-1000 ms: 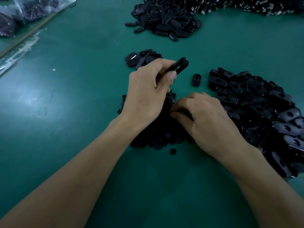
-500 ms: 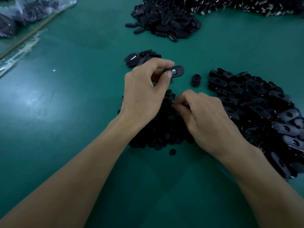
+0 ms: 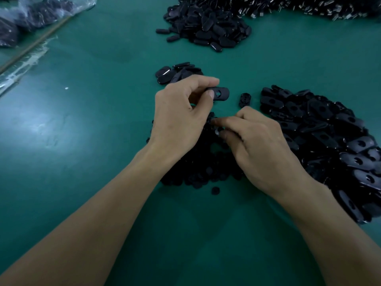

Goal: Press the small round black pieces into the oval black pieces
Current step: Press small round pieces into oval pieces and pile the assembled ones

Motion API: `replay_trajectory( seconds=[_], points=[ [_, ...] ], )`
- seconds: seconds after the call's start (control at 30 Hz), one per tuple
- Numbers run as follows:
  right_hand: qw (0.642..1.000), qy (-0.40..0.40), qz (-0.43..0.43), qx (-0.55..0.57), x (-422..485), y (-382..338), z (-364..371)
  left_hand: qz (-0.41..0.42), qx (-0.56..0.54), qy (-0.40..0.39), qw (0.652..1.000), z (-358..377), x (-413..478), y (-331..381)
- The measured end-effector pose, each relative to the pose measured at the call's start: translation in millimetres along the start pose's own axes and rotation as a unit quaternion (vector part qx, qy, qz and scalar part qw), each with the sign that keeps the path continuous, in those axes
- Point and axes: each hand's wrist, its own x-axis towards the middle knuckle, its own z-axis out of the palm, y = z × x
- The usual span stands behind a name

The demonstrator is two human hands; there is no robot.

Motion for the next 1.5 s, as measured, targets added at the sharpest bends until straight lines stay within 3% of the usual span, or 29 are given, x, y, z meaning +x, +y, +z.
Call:
replay_trajectory(
  seconds=[0.27, 0.67, 1.0, 1.2, 1.5],
  points=[
    [0.999, -0.011, 0.003, 0.043, -0.8, -2.7, -2.0, -0.007, 0.000, -0.010, 1.000, -0.8, -0.7, 0.9],
    [0.999, -0.037, 0.015, 0.022, 0.1, -0.3, -4.0, -0.003, 0.011, -0.011, 1.000, -1.3, -1.5, 2.0],
    [0.997, -0.004, 0.006, 0.080, -0.1, -1.3, -6.4, 0.001, 0.011, -0.014, 1.000, -1.8, -2.1, 1.3],
    [0.994, -0.035, 0.013, 0.098, -0.7, -1.6, -6.4, -0.002, 0.012, -0.013, 1.000, -1.8, -1.5, 0.5],
    [0.997, -0.049, 0.005, 0.061, 0.6, -4.9, -4.2, -0.005, -0.002, -0.015, 1.000, -1.3, -1.1, 0.4]
  ],
)
